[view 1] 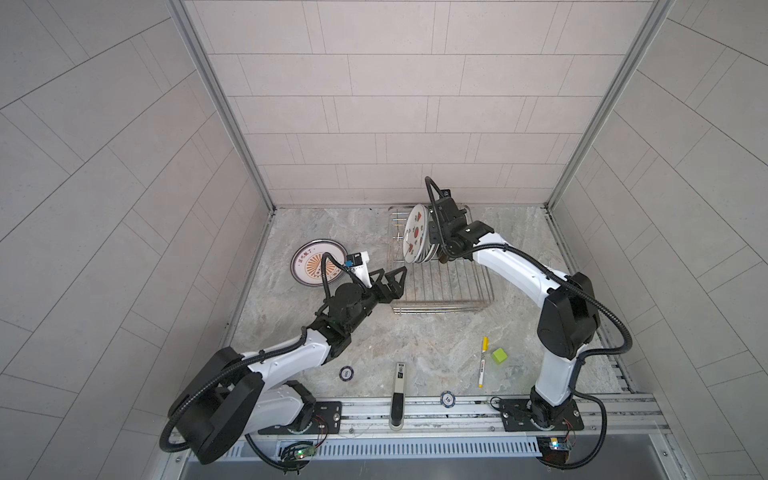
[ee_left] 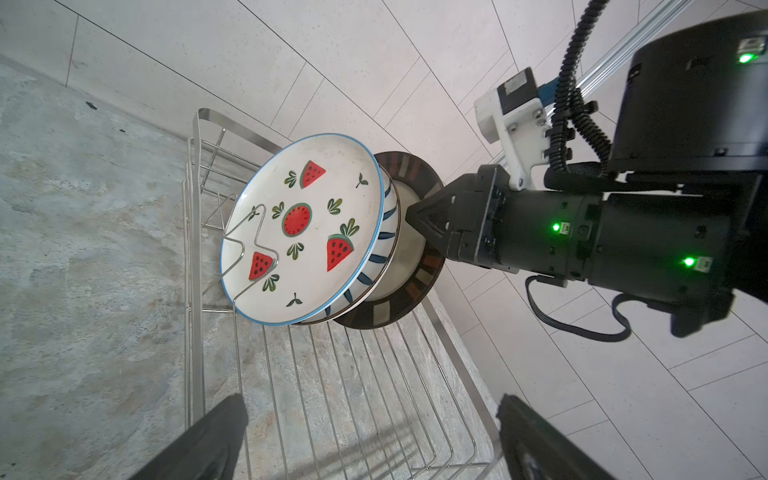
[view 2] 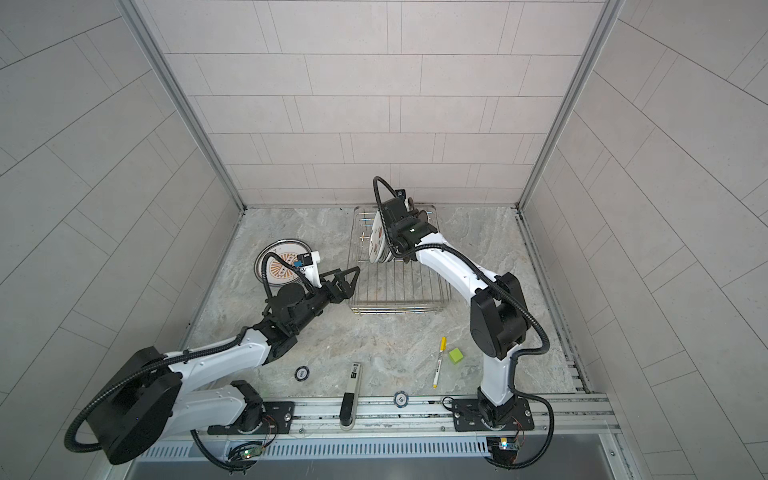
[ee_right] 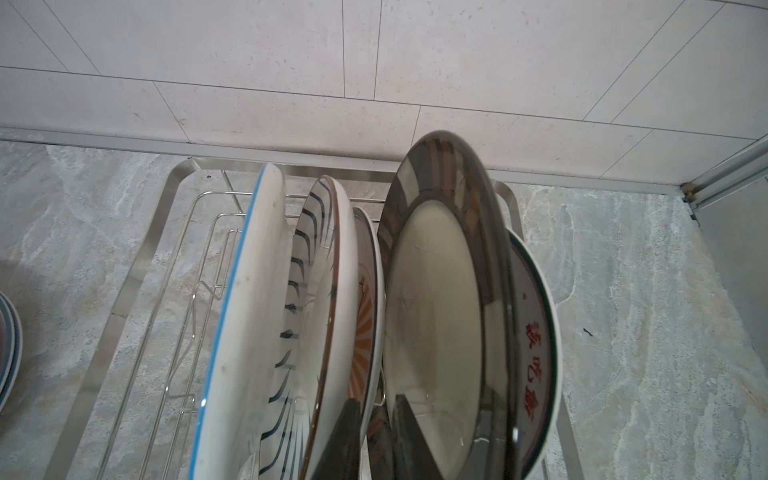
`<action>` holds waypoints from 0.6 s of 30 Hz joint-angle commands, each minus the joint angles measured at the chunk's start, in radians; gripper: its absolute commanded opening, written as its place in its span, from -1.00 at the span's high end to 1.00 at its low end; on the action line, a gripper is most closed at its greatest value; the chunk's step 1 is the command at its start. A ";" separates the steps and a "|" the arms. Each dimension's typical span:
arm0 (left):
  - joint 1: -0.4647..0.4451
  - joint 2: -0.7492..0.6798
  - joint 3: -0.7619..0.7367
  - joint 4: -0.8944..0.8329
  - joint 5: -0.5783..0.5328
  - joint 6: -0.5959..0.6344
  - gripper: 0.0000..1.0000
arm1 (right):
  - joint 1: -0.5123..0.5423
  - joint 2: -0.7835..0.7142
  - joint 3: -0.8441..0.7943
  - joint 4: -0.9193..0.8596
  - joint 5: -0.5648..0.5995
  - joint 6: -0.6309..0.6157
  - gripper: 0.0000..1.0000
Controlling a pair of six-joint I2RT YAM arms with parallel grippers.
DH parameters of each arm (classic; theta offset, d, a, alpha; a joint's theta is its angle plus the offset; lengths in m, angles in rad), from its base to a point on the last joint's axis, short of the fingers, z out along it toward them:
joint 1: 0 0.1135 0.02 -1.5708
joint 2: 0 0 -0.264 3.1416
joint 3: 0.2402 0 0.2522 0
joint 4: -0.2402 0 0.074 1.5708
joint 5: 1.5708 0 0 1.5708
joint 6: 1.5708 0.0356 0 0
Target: Unload the plates from the dish rack
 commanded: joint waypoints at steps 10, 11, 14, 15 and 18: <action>-0.006 0.006 0.014 0.030 -0.020 -0.014 -1.00 | -0.013 0.070 0.050 -0.026 -0.013 0.026 0.60; -0.006 0.007 0.011 0.035 -0.021 -0.015 -1.00 | -0.019 0.075 0.050 -0.019 -0.033 0.034 0.59; -0.006 0.008 0.014 0.033 -0.020 -0.015 -1.00 | -0.029 0.083 0.045 -0.008 -0.060 0.048 0.58; -0.006 0.007 0.014 0.030 -0.019 -0.015 -1.00 | -0.030 0.082 0.039 0.003 -0.063 0.050 0.58; -0.006 0.009 0.008 0.036 -0.028 -0.015 -1.00 | -0.031 0.072 0.005 0.052 -0.074 0.053 0.59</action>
